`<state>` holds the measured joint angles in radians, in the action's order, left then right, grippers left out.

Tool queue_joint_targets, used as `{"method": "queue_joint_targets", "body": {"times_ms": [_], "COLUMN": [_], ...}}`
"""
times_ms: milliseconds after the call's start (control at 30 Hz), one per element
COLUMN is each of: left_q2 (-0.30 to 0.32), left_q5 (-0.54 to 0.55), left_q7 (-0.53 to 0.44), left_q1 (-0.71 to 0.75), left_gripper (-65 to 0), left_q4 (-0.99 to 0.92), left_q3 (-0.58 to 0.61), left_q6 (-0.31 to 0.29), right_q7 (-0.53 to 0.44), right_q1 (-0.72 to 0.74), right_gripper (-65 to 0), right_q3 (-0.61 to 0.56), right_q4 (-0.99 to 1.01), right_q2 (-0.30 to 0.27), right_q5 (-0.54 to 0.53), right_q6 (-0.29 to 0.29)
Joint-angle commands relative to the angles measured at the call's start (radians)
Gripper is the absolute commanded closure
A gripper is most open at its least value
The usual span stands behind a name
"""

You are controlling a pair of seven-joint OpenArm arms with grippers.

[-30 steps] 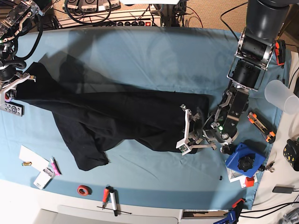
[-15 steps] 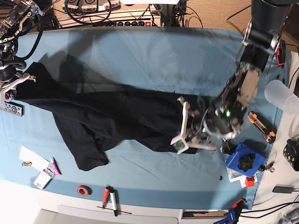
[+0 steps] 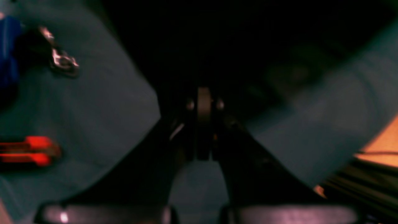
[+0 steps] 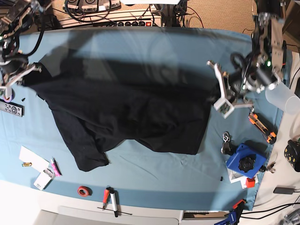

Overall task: Layout the t-shirt on the table in an organized manner, then fold the t-shirt properly
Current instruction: 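Regrasp the shirt edge with the left gripper and pull it flat, then grasp the shirt edge with the left gripper and lift it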

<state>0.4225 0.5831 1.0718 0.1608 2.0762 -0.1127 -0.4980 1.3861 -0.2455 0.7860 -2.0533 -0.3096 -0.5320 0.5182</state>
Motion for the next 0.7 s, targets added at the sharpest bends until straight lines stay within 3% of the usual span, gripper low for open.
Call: {"method": "queue_joint_targets", "body": {"times_ms": [0, 167, 333, 400, 567, 667], "left_q2": [0.01, 0.006, -0.011, -0.014, -0.015, -0.015], "left_q5": [0.008, 0.008, 0.008, 0.008, 0.0, -0.018], "left_q7": [-0.013, -0.014, -0.026, -0.054, -0.156, -0.152], "left_q1": [0.021, 0.164, 0.227, 0.217, 0.114, 0.036], "left_gripper": [0.0, 0.0, 0.0, 0.0, 0.0, 0.0], "left_q4": [0.026, 0.064, 0.082, 0.082, 0.081, 0.076], "left_q3": [-0.019, -0.071, -0.121, -0.13, -0.13, -0.13], "left_q6": [0.0, 0.0, 0.0, 0.0, 0.0, 0.001], "right_q7": [0.0, 0.002, -0.08, -0.137, -0.175, -0.186], "right_q1": [-0.015, -0.118, -0.137, -0.121, 0.023, 0.124], "right_gripper": [0.0, 0.0, 0.0, 0.0, 0.0, 0.0], "right_q3": [0.008, 0.008, 0.008, 0.008, 0.008, 0.006], "right_q4": [-0.013, -0.013, -0.013, -0.013, -0.013, -0.013], "right_q2": [-0.018, -0.017, -0.018, -0.018, -0.018, -0.018], "right_q5": [-0.019, -0.087, -0.135, -0.134, -0.121, -0.09], "right_q6": [0.01, 0.013, 0.013, 0.013, 0.013, 0.013]}}
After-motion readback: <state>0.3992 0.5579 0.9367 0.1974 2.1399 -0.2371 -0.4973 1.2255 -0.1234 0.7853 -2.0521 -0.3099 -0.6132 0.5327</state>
